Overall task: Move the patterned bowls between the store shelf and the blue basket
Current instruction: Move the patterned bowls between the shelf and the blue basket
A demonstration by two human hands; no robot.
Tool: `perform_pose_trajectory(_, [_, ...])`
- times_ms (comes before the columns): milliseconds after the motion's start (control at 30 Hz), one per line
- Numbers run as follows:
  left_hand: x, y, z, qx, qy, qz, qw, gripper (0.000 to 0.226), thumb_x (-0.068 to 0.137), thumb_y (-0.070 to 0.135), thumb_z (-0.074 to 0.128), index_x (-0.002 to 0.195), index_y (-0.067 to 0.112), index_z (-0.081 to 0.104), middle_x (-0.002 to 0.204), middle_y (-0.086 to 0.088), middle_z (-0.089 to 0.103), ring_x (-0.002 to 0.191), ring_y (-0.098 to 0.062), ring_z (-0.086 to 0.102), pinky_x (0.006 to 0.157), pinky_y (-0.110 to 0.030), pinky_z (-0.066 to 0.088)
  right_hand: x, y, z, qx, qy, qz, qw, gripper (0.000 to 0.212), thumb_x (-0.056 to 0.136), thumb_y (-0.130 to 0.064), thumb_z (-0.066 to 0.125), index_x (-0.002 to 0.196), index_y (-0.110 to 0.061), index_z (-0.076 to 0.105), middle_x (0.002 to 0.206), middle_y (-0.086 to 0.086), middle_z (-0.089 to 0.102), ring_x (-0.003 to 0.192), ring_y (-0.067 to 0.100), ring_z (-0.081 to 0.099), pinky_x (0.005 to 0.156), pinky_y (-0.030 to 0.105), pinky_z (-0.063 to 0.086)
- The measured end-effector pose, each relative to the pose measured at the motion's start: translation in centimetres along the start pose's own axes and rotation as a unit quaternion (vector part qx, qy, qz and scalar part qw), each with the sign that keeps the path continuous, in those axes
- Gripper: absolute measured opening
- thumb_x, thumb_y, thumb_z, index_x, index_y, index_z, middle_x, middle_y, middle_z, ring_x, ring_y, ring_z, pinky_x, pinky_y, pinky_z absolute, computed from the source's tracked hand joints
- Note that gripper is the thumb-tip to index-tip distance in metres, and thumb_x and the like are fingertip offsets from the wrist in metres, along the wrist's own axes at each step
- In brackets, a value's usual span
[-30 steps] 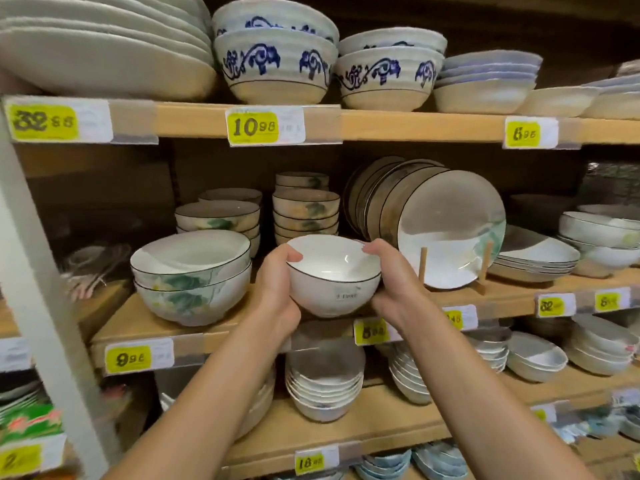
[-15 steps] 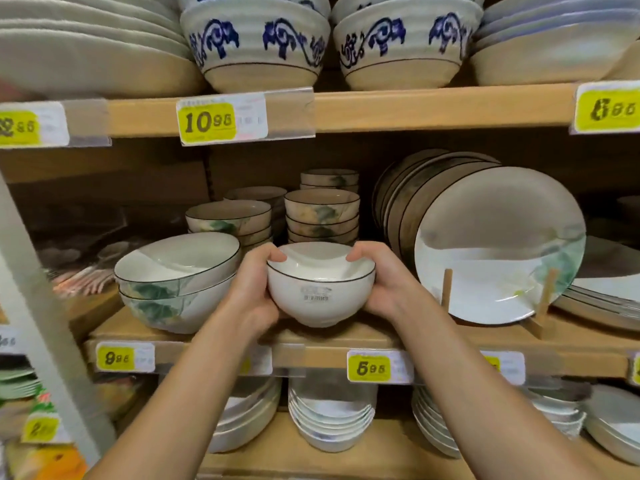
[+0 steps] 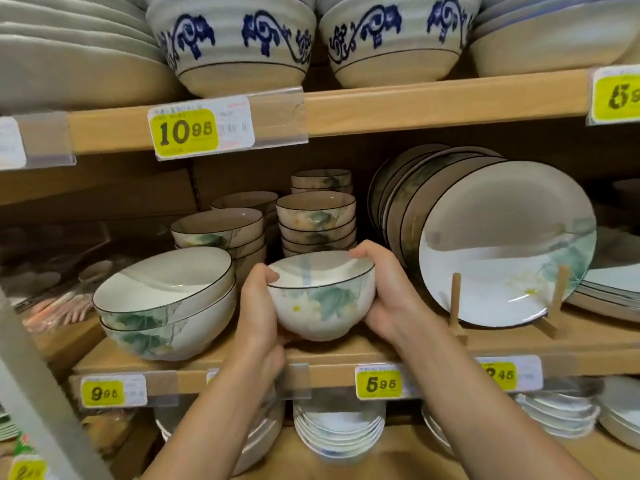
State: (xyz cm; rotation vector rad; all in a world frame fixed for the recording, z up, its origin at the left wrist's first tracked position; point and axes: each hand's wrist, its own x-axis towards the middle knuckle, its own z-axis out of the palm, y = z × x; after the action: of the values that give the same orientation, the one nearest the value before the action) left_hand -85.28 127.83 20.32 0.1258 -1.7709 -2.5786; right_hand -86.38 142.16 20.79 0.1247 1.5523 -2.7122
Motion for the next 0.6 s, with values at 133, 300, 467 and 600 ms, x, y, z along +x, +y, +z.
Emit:
perform_pose_trajectory(133, [0.6,0.5,0.2,0.013,-0.04,0.004,0.999,0.038,0.09,0.046,0.041,0.091,0.023,0.071,0.087,-0.005,0.077,0.075,-0.021,0.074,0.076,-0.037,0.054,0.3,0.4,0.4,0.047,0.025,-0.038,0.998,0.017,0.08,-0.02,0.053,0.071,-0.012,0.063,0.072,0.011,0.067,0.071,0.024,0.066,0.074,0.037,0.055])
perform_pose_trajectory(300, [-0.1,-0.7,0.5,-0.035,-0.051,0.102,0.993,0.062,0.083,0.059,0.046,0.124,0.015,0.06,0.114,-0.009,0.071,0.111,-0.022,0.065,0.101,-0.046,0.047,0.1,0.5,0.9,0.063,0.06,-0.097,0.992,0.03,0.085,-0.029,0.05,0.1,-0.008,0.065,0.094,0.017,0.071,0.087,0.03,0.068,0.087,0.044,0.054])
perform_pose_trajectory(467, [0.6,1.2,1.9,-0.076,-0.02,0.14,0.987,0.053,0.079,0.05,0.049,0.119,0.015,0.059,0.108,-0.009,0.072,0.102,-0.021,0.069,0.087,-0.037,0.054,0.2,-0.7,1.6,0.039,0.122,-0.191,0.973,0.033,0.093,-0.045,0.044,0.099,-0.021,0.066,0.085,0.004,0.076,0.079,0.017,0.073,0.072,0.034,0.057])
perform_pose_trajectory(600, [2.0,3.3,3.6,-0.1,-0.002,0.153,0.983,0.047,0.074,0.049,0.048,0.106,0.018,0.061,0.111,-0.009,0.07,0.102,-0.021,0.066,0.088,-0.036,0.053,0.5,-1.8,3.3,0.033,0.085,-0.266,0.96,0.032,0.091,-0.041,0.044,0.095,-0.02,0.068,0.088,0.003,0.075,0.085,0.016,0.072,0.072,0.031,0.056])
